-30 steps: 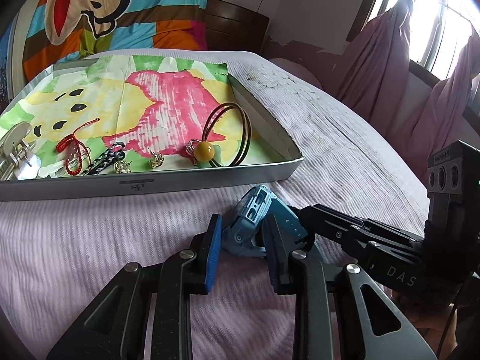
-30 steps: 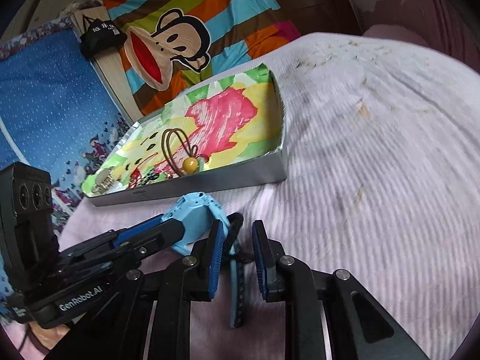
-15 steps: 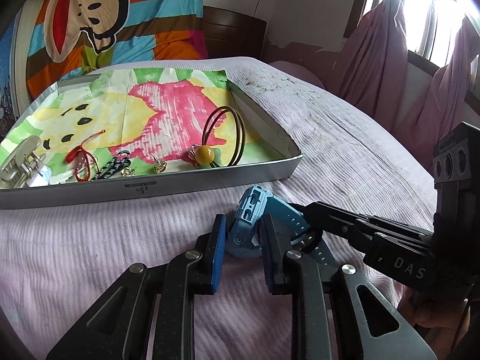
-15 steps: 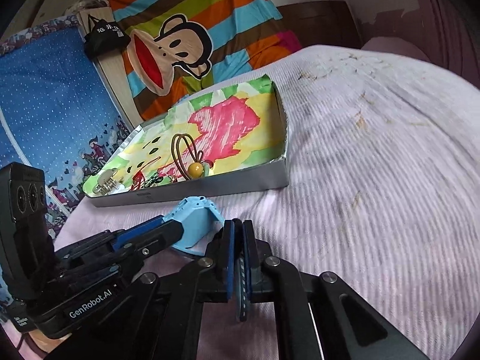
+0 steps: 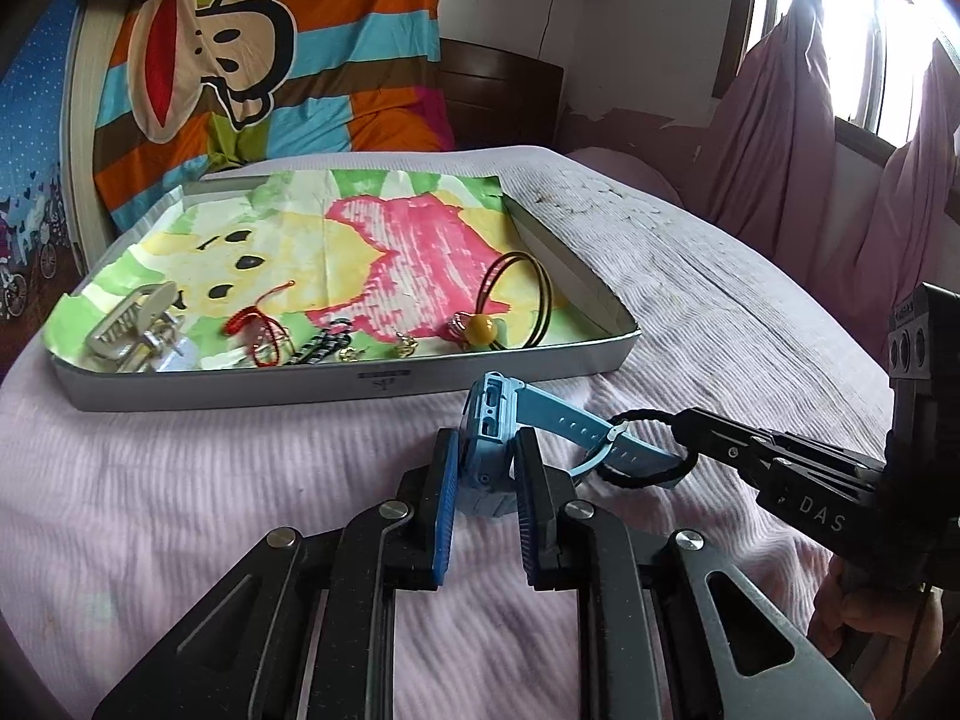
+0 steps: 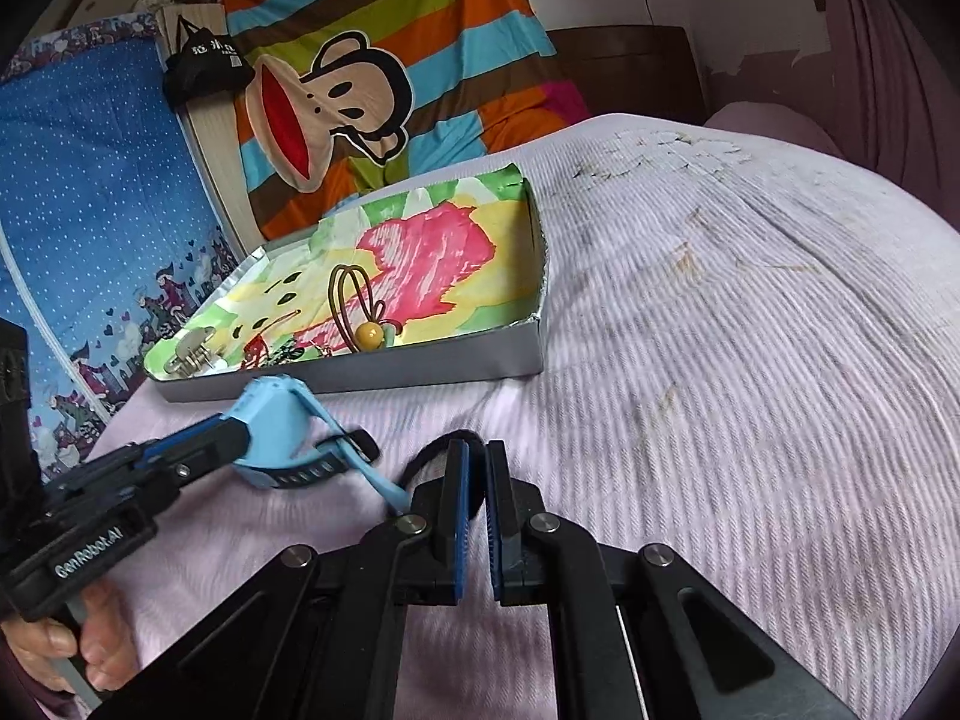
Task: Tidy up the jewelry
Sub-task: 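Carry the blue watch over the tray with left gripper while right gripper carries the elastic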
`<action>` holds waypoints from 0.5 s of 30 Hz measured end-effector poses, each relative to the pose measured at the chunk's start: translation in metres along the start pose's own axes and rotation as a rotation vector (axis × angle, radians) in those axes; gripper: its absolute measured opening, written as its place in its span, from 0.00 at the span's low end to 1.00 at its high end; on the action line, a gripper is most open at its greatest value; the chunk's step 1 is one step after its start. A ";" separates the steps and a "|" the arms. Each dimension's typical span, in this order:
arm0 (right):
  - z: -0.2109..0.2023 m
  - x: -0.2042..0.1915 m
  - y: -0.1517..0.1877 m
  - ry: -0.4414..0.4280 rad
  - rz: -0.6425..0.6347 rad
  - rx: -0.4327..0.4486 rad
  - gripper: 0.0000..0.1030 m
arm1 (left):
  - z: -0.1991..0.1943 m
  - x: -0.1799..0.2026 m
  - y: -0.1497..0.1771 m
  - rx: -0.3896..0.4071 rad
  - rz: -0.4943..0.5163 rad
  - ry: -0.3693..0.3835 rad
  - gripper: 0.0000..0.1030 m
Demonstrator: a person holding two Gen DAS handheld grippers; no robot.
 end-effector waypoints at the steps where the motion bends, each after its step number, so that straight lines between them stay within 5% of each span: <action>1: 0.000 0.001 0.001 0.001 0.002 -0.001 0.05 | -0.003 -0.002 0.001 0.005 -0.002 -0.009 0.14; 7: -0.001 0.003 0.003 0.011 -0.004 0.006 0.05 | -0.019 -0.008 0.002 0.029 -0.010 -0.035 0.14; 15: -0.031 -0.016 -0.008 0.014 -0.068 0.130 0.05 | -0.048 -0.022 0.003 0.096 -0.029 -0.049 0.14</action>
Point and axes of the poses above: each gripper's, at about its wrist camera, not at the fingertips, and z roughly the way its jaws point, x to its right, y to its underside, the point moved 8 cm from there along z, roughly the way its jaws point, and after that the axes turned 11 degrees about -x, right-handed, at the moved point
